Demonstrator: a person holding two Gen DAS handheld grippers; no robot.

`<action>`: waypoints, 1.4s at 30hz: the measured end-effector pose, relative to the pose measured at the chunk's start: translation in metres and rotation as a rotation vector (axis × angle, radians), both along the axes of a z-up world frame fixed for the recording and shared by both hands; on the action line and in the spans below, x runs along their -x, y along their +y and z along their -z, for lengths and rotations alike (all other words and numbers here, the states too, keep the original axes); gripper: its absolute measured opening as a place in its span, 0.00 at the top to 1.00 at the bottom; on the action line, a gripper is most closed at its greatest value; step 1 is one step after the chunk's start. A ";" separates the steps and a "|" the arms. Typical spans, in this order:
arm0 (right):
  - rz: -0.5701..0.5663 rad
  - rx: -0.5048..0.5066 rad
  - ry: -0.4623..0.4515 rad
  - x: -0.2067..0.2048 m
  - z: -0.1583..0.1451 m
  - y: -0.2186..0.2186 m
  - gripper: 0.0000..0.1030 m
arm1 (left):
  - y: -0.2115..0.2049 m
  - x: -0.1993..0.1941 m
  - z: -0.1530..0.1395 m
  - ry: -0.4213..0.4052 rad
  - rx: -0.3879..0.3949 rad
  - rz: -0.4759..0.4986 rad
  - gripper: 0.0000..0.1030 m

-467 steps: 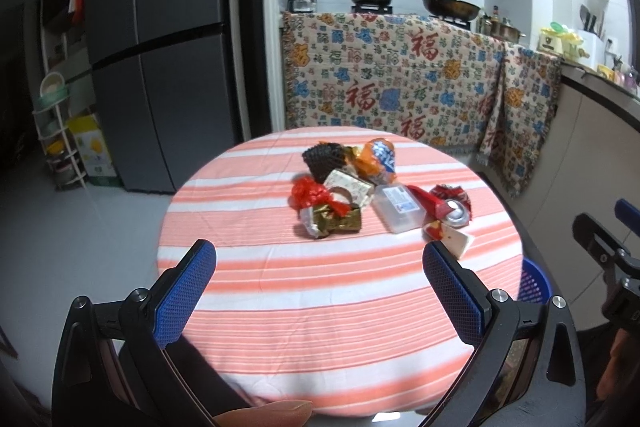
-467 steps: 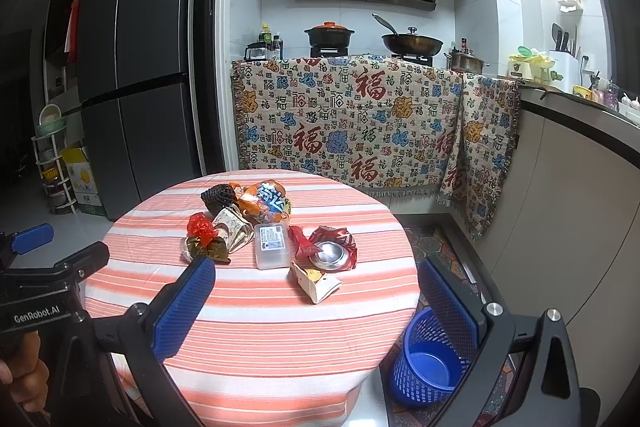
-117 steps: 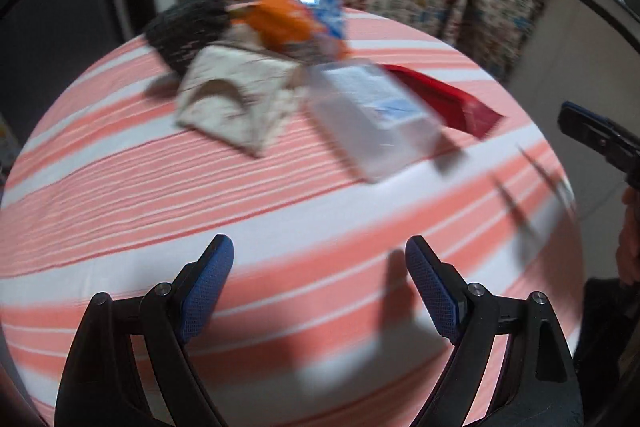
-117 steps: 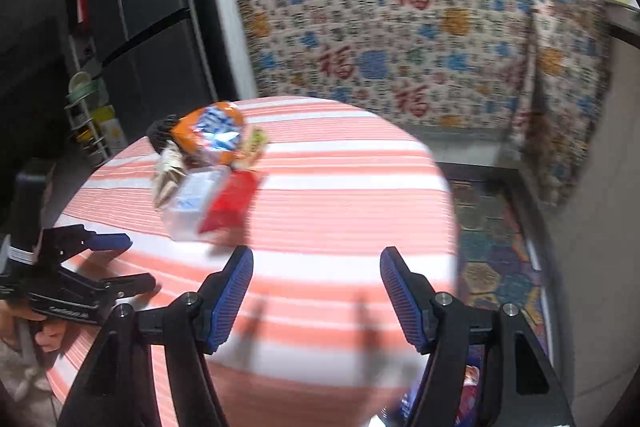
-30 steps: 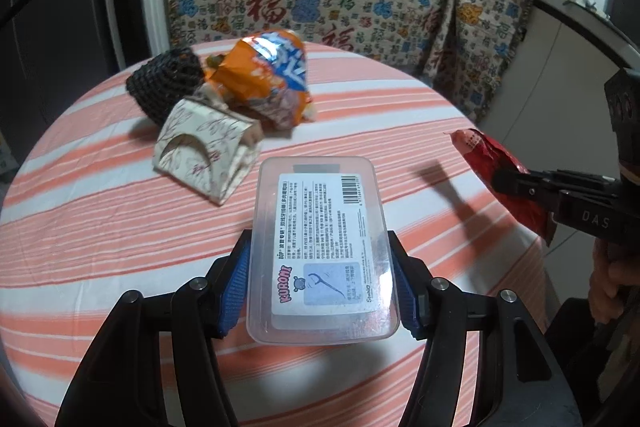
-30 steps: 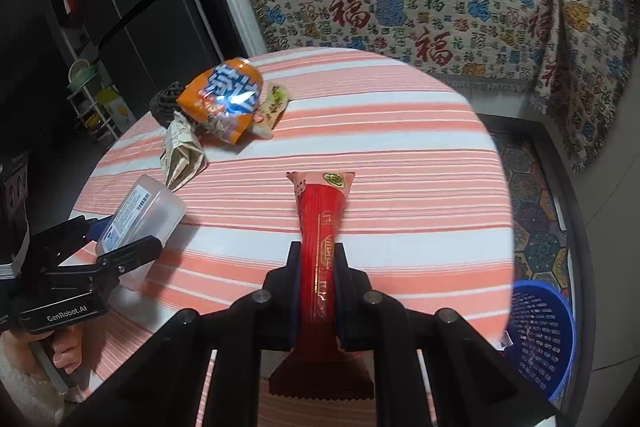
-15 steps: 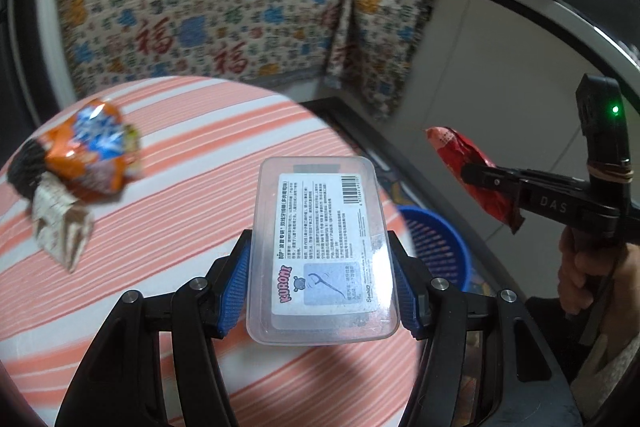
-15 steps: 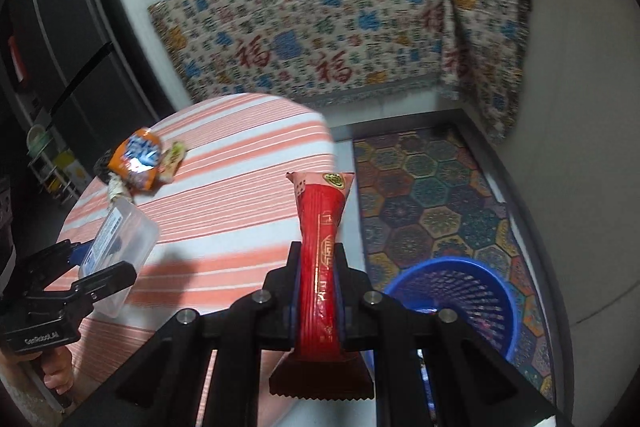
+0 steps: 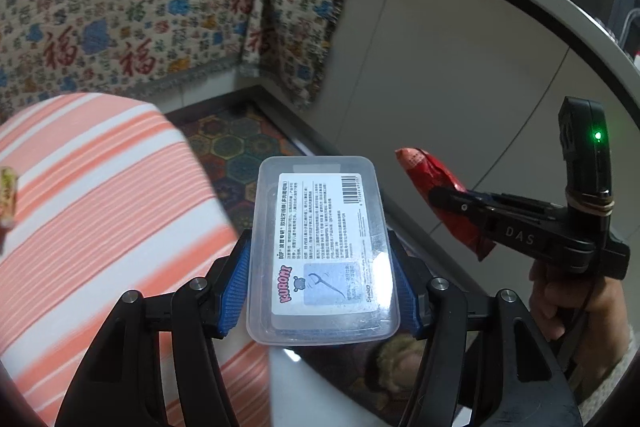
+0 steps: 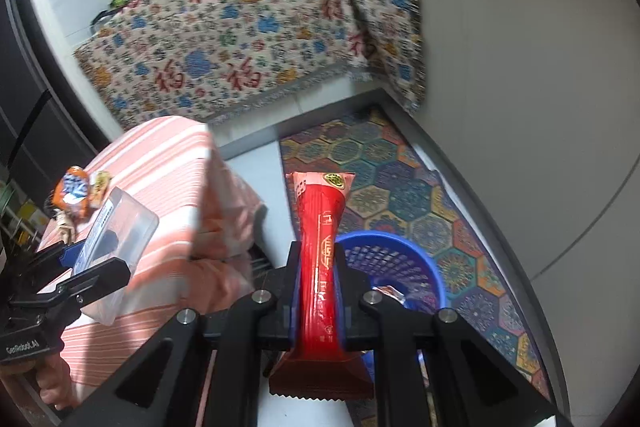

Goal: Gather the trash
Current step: 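Carry the red wrapper and clear box toward the blue wastebasket, then open both tools over the blue wastebasket to drop the box and wrapper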

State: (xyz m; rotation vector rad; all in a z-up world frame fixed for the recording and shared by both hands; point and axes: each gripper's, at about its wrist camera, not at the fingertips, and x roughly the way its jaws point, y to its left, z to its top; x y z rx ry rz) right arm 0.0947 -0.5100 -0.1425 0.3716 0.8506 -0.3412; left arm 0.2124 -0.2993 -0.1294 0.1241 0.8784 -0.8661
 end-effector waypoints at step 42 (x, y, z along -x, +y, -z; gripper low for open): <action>0.160 -0.015 -0.078 -0.004 0.016 -0.051 0.49 | -0.040 -0.005 0.022 0.022 0.036 0.042 0.13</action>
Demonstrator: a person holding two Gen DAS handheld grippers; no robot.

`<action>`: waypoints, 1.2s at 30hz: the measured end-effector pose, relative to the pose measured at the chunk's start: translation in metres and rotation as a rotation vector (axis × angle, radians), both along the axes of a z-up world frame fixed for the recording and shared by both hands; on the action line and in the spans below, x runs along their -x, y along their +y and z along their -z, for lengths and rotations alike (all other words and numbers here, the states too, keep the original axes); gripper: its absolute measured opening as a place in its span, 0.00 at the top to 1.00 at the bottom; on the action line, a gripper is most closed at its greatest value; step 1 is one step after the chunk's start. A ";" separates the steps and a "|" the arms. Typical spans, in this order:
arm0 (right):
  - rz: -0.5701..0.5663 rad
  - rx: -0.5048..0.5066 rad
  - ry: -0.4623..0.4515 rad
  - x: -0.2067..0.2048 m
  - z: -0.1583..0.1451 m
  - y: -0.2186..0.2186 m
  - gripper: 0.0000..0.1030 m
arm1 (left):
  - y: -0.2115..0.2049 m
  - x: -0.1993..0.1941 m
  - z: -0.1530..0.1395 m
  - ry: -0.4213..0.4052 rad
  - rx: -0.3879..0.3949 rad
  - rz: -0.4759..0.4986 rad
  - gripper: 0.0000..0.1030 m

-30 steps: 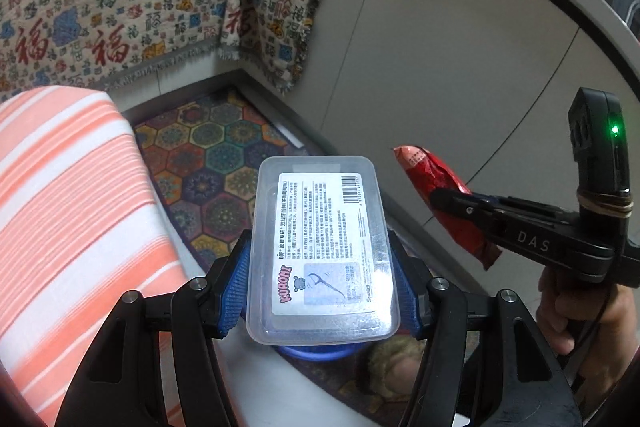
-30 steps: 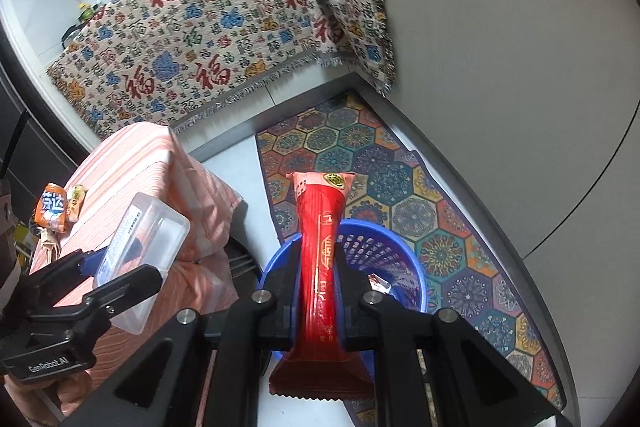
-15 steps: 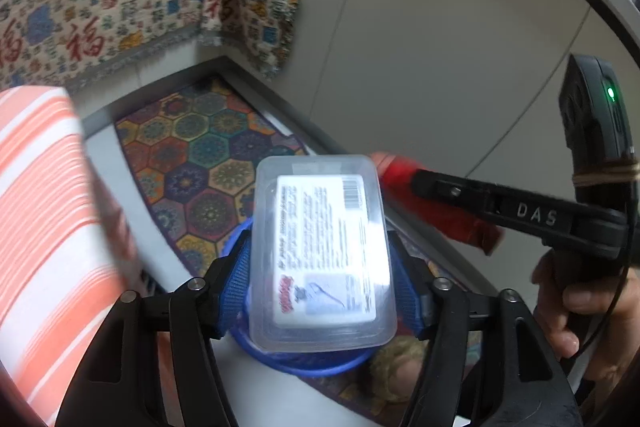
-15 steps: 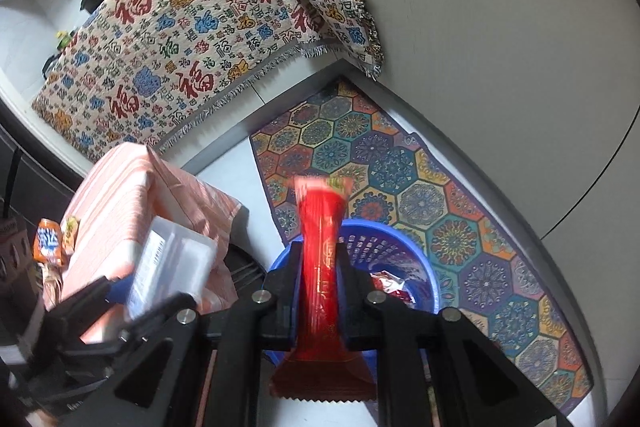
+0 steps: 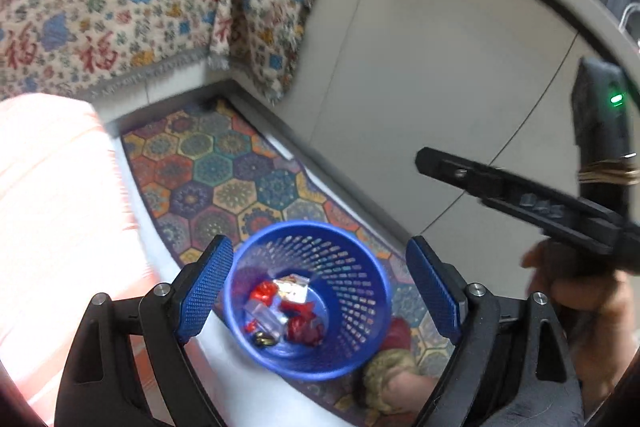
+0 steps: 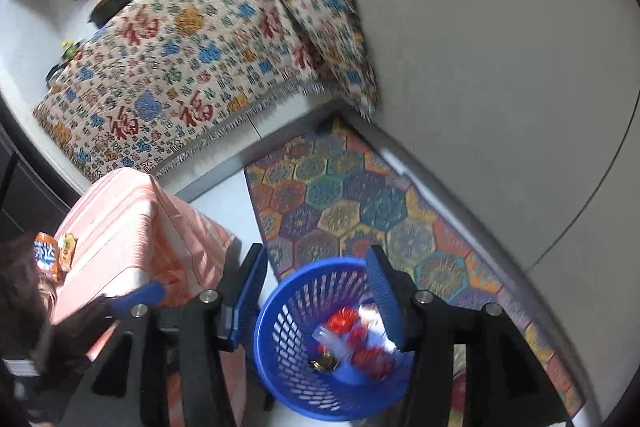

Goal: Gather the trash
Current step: 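Open both tools over the blue wastebasket to drop the box and wrapper, then move both open tools back over the table, then grasp the black mesh sleeve with the right tool while the left tool approaches the paper box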

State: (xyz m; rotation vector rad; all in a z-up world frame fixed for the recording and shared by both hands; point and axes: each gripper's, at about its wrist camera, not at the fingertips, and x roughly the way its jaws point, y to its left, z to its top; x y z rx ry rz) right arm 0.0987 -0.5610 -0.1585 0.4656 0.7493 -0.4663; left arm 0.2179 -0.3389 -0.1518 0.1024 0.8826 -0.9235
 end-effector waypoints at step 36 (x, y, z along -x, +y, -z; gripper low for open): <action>-0.767 0.258 0.119 -0.128 0.021 0.305 0.43 | 0.317 -0.111 0.017 -0.067 -0.271 -0.855 0.32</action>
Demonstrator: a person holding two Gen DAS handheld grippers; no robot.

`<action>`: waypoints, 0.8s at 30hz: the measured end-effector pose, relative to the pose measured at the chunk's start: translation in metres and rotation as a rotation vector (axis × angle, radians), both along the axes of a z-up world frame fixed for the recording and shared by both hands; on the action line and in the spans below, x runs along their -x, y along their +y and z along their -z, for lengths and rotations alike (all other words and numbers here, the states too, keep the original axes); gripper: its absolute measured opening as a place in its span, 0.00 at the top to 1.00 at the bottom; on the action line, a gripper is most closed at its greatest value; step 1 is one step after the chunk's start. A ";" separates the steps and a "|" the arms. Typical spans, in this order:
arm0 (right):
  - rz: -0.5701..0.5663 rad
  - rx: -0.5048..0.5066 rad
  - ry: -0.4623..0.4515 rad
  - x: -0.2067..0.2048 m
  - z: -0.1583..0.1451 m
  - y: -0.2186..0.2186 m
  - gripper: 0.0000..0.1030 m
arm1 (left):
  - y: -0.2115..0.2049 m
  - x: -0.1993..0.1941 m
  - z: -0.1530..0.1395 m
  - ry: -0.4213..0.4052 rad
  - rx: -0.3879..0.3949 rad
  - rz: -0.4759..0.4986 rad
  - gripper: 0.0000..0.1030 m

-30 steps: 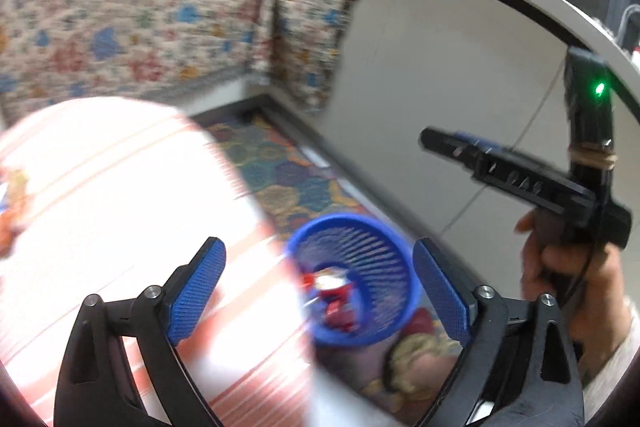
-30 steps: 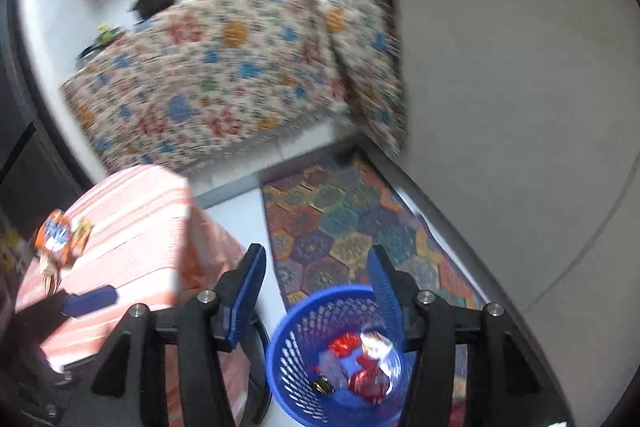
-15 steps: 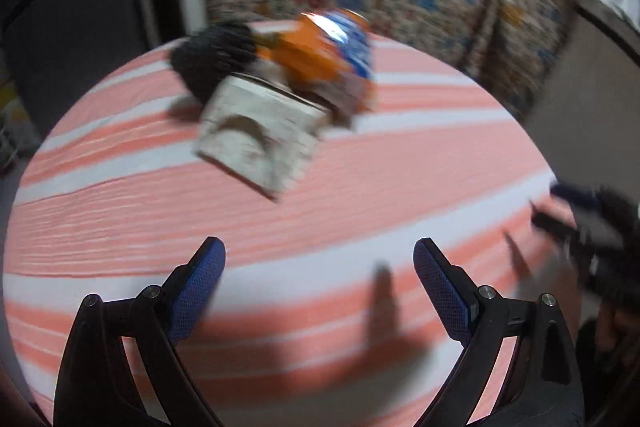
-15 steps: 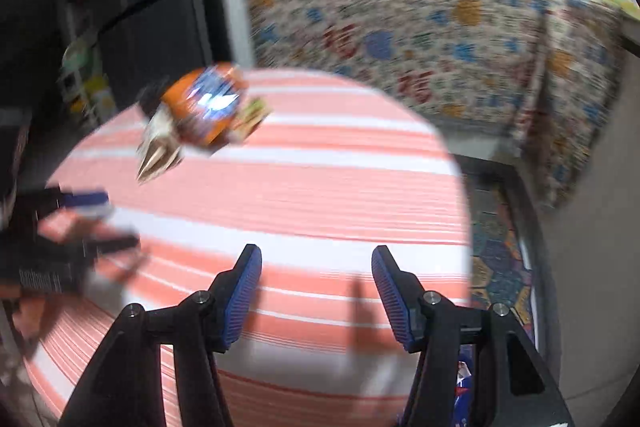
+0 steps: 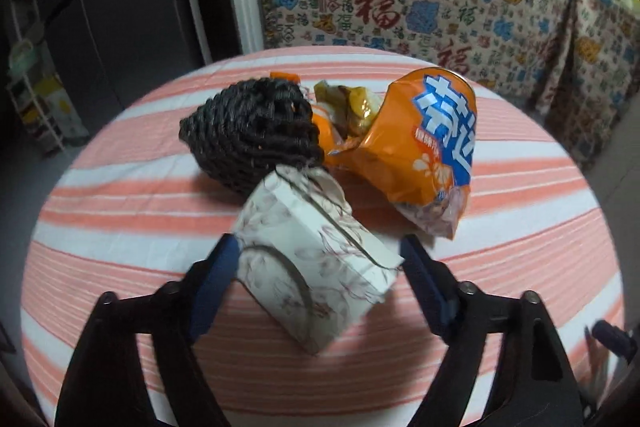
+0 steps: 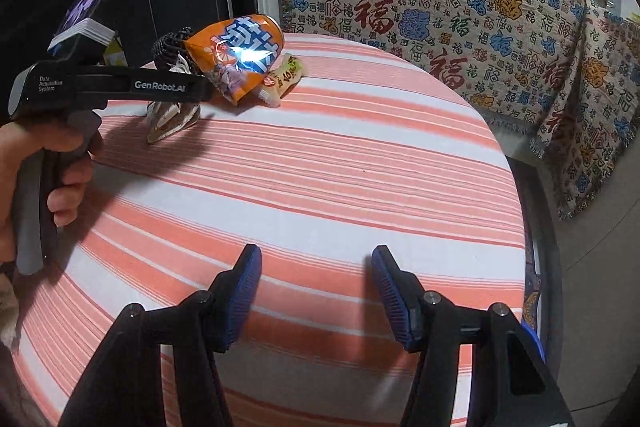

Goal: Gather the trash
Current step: 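Grasp the black mesh sleeve with the right tool while the left tool approaches the paper box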

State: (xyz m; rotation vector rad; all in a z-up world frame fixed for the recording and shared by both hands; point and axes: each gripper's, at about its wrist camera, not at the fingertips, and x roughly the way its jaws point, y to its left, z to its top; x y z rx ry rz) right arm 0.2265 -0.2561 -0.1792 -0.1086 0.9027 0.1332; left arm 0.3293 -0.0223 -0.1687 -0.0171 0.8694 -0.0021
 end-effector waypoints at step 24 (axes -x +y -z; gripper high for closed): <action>-0.186 -0.061 -0.097 -0.094 -0.058 0.110 0.43 | 0.077 0.049 -0.008 -0.047 0.066 0.247 0.57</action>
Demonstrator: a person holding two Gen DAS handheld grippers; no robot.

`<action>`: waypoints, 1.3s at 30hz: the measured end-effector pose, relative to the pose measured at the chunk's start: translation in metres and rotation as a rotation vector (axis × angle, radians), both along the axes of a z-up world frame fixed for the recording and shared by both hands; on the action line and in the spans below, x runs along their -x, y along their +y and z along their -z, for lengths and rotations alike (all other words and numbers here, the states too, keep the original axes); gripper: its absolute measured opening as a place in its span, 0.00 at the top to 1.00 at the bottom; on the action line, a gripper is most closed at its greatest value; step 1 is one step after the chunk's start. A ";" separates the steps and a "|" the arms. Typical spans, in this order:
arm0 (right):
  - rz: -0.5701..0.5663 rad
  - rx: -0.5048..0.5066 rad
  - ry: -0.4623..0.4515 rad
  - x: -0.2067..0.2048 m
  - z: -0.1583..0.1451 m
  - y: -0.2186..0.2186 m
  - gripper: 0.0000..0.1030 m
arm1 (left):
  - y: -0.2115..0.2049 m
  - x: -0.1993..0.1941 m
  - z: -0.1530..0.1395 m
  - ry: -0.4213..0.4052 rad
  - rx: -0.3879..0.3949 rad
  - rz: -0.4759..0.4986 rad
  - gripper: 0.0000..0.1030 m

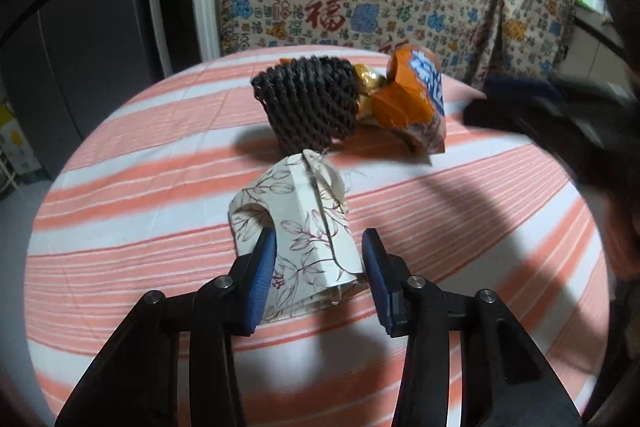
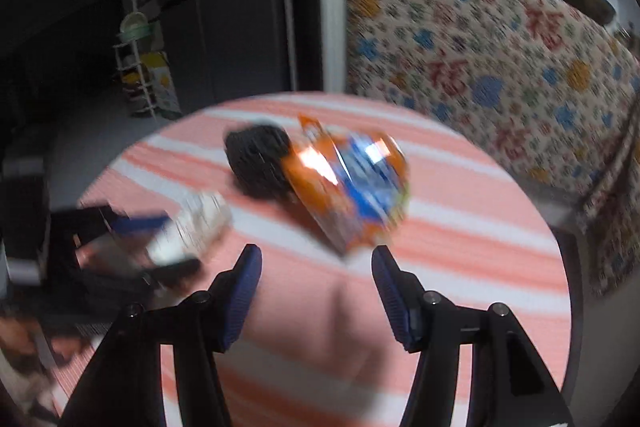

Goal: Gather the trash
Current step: 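Grasp the black mesh sleeve with the right tool while the left tool approaches the paper box, then grasp the patterned paper box with the left tool while the right tool holds the mesh sleeve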

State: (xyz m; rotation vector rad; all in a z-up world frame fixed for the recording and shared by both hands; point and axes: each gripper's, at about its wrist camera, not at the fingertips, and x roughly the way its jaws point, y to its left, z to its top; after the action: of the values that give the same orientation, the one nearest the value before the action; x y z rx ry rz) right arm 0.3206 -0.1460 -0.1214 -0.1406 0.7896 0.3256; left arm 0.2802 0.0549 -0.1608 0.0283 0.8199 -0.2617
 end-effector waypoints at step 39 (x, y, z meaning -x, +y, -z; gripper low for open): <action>0.062 -0.059 0.118 0.128 0.043 -0.066 0.31 | -0.025 0.051 -0.001 0.072 -0.035 0.077 0.15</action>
State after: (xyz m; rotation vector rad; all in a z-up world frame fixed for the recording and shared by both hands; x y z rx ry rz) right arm 0.1924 -0.2116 -0.1645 -0.0415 0.8984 0.3004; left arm 0.2292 0.0294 -0.1598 0.0831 0.8964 -0.3223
